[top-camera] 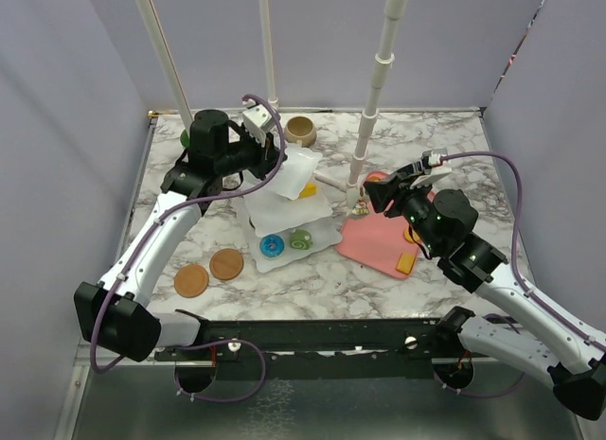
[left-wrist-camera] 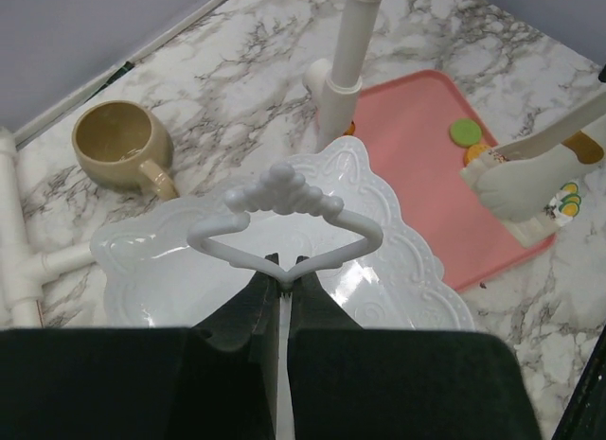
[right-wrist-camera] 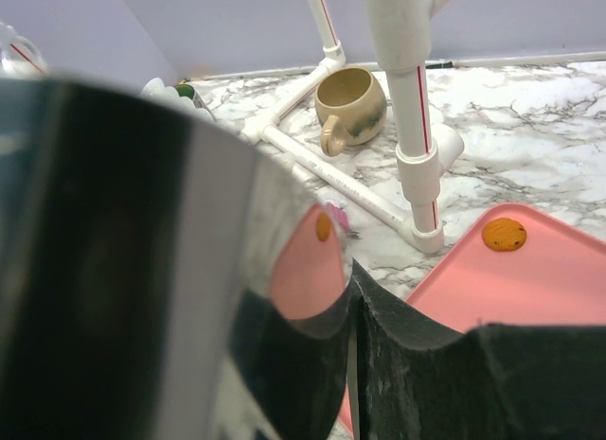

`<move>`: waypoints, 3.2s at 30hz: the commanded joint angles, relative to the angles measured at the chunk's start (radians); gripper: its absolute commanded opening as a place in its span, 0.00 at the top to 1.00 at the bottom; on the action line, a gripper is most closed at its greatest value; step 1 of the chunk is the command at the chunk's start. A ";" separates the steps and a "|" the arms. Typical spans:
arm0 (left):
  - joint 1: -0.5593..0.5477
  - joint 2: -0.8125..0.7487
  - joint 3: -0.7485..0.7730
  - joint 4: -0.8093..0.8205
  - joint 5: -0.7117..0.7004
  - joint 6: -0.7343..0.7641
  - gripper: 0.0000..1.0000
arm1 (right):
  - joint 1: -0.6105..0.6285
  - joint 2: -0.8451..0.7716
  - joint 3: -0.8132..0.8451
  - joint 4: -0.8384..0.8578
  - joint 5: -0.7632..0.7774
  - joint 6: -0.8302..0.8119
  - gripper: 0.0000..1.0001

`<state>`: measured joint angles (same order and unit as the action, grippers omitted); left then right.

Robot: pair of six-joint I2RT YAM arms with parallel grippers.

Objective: Serve the afternoon tea
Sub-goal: Adjust the desert table at the center of the board, then place the desert on the desert table.

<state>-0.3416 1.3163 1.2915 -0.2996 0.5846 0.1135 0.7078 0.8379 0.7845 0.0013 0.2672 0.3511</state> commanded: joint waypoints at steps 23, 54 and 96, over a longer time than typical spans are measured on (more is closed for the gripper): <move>-0.290 -0.191 -0.152 0.254 -0.793 -0.200 1.00 | 0.035 0.227 0.141 0.129 0.022 0.098 0.89; -0.303 -0.354 -0.253 0.174 -0.772 -0.188 0.19 | 0.126 0.494 0.270 0.171 0.202 0.148 0.89; -0.302 -0.355 -0.180 0.120 -0.763 -0.118 0.01 | 0.128 0.407 0.248 0.174 0.245 0.092 0.39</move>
<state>-0.6384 0.9718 1.0725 -0.1593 -0.1577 -0.0158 0.8314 1.2816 1.0294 0.1642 0.4694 0.4610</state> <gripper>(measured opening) 0.990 0.613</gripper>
